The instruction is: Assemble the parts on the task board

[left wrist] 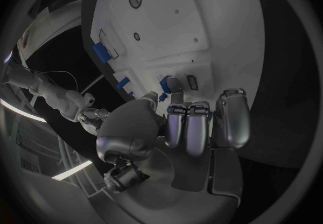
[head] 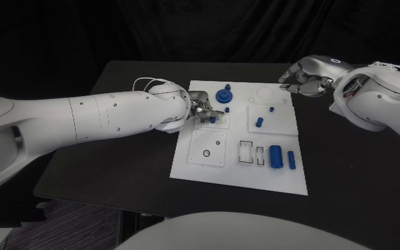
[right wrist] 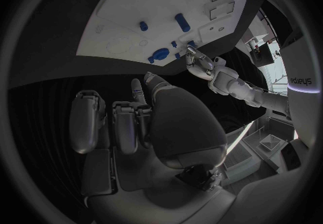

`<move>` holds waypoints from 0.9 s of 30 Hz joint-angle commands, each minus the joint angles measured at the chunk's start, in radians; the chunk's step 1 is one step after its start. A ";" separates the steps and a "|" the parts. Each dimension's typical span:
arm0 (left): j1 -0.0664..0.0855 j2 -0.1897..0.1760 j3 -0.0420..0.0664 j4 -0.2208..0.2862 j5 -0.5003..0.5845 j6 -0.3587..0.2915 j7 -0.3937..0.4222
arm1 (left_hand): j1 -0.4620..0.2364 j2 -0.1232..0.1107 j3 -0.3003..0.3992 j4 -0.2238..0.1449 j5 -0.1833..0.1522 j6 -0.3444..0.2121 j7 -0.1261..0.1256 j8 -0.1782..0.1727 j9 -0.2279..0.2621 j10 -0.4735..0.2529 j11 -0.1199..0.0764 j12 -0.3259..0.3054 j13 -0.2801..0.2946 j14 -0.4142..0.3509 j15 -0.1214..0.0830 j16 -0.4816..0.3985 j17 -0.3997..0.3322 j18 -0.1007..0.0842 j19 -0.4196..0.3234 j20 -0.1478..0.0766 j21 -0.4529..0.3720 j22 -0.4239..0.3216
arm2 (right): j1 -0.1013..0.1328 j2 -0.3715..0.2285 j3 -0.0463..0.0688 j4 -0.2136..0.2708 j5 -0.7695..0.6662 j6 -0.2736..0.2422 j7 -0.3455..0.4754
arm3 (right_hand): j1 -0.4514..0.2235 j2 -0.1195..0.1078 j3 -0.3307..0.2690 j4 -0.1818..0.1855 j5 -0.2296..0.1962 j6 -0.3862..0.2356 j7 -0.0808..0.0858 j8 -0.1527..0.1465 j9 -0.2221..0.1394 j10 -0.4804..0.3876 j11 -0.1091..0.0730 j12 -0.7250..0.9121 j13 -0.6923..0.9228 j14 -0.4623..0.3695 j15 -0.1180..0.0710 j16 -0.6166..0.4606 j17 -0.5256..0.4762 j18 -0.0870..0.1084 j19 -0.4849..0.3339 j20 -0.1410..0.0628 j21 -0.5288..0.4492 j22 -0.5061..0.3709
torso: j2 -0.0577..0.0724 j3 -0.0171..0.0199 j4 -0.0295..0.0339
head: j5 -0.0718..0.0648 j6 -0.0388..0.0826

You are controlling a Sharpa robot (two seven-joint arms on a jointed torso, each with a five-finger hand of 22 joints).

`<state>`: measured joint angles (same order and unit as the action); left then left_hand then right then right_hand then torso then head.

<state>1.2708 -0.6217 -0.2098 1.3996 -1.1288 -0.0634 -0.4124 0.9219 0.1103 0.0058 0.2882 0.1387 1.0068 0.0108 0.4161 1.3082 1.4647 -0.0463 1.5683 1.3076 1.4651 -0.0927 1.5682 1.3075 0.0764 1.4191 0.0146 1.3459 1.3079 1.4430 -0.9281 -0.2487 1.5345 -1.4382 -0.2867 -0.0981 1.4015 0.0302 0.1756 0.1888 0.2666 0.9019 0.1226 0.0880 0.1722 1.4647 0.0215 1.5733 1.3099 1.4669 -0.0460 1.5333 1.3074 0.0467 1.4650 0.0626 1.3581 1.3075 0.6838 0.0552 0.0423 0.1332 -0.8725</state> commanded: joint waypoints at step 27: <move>0.063 -0.087 -0.002 0.060 -0.086 -0.195 0.101 | 0.190 -0.038 -0.020 -0.013 0.119 -0.023 -0.012 0.051 0.023 0.106 -0.020 0.003 0.263 0.106 -0.021 0.003 0.263 -0.010 0.023 -0.015 0.011 0.058 | -0.002 -0.018 0.001 0.002 -0.002 -0.004 -0.023 | -0.007 0.010 0.007 0.003 0.010 0.010 0.001 -0.007 -0.002 0.106 0.008 -0.003 0.261 0.092 0.008 -0.004 0.227 0.004 0.007 0.008 -0.006 0.195 | 0.000 -0.0002 0.0000 | -0.001 0.000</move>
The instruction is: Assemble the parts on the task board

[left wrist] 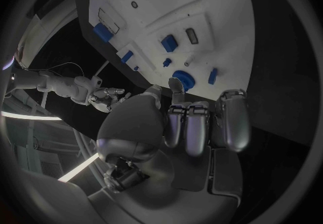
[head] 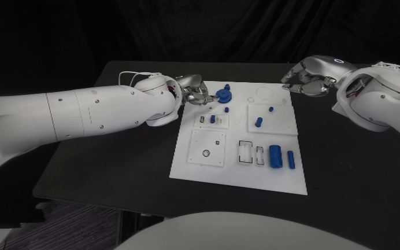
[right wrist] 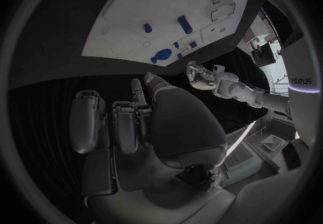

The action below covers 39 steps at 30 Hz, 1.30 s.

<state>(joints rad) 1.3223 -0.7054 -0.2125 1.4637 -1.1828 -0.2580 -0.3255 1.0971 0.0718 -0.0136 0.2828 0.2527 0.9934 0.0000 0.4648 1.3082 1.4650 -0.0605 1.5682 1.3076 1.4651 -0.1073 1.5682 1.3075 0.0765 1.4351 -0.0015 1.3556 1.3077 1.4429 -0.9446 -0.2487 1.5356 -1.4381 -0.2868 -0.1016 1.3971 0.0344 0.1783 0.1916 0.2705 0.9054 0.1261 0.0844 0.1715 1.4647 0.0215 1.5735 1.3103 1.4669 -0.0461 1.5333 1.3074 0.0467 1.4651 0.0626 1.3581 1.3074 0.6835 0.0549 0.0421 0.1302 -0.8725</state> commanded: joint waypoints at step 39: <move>0.033 0.116 0.000 -0.245 -0.036 0.245 -0.059 | 0.021 0.000 -0.017 0.006 -0.079 -0.067 0.023 -0.044 0.020 0.106 0.015 0.003 0.263 0.106 0.010 0.003 0.263 -0.009 0.003 0.015 -0.011 0.062 | -0.006 0.009 0.001 -0.010 -0.002 0.005 -0.017 | -0.004 0.007 0.011 -0.001 0.017 0.008 -0.003 -0.006 -0.002 0.106 0.008 -0.003 0.261 0.091 0.008 -0.006 0.226 0.005 0.007 0.009 -0.008 0.195 | 0.000 0.0000 0.0005 | 0.007 0.000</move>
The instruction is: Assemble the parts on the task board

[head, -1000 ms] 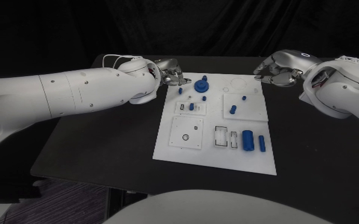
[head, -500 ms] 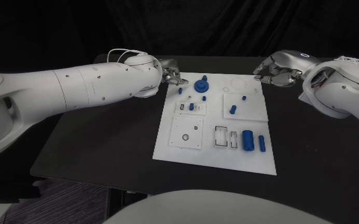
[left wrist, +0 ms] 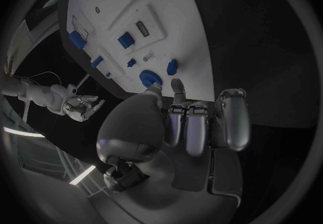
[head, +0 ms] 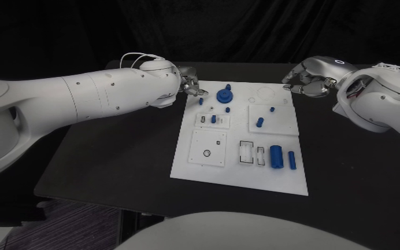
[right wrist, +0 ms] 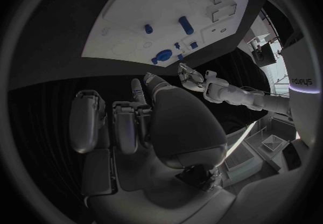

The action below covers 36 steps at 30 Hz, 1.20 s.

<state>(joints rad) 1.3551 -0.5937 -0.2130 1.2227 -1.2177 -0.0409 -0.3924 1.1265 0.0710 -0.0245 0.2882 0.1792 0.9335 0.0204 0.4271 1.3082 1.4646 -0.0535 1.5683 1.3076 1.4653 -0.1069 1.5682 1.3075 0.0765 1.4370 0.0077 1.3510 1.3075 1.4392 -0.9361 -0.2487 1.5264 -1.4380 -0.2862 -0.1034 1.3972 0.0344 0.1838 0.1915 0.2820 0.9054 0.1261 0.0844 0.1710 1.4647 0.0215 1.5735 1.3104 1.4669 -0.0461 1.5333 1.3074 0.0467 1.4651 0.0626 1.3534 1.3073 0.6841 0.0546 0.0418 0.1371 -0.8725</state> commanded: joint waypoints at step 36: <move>-0.015 0.030 0.001 -0.047 0.003 0.087 0.035 | -0.017 0.011 -0.036 -0.001 -0.024 -0.058 0.034 -0.126 -0.032 0.106 0.035 0.003 0.263 0.105 0.033 0.003 0.263 -0.005 -0.009 0.027 -0.025 0.060 | -0.004 0.001 0.001 -0.001 -0.002 0.012 -0.017 | 0.001 0.003 0.021 -0.014 0.032 0.009 -0.002 -0.010 -0.003 0.106 0.008 -0.003 0.260 0.092 0.008 -0.005 0.227 0.005 0.007 0.008 -0.004 0.195 | -0.001 0.0001 0.0006 | -0.002 0.000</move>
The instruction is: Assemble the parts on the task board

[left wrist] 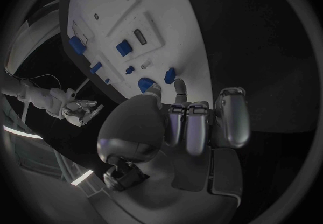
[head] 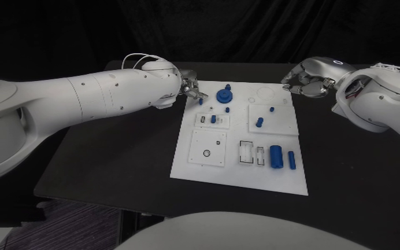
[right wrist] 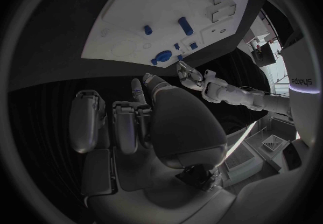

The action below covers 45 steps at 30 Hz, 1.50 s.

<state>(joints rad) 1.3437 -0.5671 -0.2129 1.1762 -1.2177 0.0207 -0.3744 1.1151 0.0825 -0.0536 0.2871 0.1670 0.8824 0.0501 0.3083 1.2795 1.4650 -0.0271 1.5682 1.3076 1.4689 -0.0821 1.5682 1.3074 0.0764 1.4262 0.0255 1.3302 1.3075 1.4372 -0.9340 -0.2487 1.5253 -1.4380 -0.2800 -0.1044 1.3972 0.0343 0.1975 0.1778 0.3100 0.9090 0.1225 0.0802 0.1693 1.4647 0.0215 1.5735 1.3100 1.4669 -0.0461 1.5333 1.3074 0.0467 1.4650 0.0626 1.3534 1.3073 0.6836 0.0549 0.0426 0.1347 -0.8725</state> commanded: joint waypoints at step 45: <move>-0.019 0.016 0.001 -0.018 0.003 0.028 0.039 | 0.096 0.014 0.048 -0.020 0.181 0.030 -0.001 -0.073 -0.013 0.106 0.006 0.003 0.263 0.102 0.008 0.003 0.263 -0.005 0.004 0.013 -0.006 0.076 | -0.005 0.001 0.001 -0.001 -0.002 0.005 -0.024 | 0.002 0.002 0.013 -0.004 0.013 0.006 0.002 -0.007 -0.002 0.106 0.008 -0.003 0.261 0.091 0.008 -0.007 0.226 0.005 0.006 0.009 -0.006 0.195 | 0.000 0.0005 -0.0012 | 0.002 0.000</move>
<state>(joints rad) 1.3266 -0.5526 -0.2129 1.1586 -1.2176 0.0398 -0.3540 1.2046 0.0965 -0.0101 0.2660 0.3445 0.9079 0.0499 0.2370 1.2652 1.4664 -0.0232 1.5683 1.3078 1.4652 -0.0785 1.5682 1.3075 0.0765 1.4300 0.0362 1.3226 1.3074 1.4354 -0.9326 -0.2487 1.5243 -1.4380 -0.2763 -0.1096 1.3972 0.0343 0.2071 0.1738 0.3199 0.9090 0.1226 0.0764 0.1686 1.4647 0.0215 1.5735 1.3099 1.4669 -0.0461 1.5333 1.3074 0.0467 1.4650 0.0626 1.3500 1.3080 0.6833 0.0551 0.0419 0.1360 -0.8725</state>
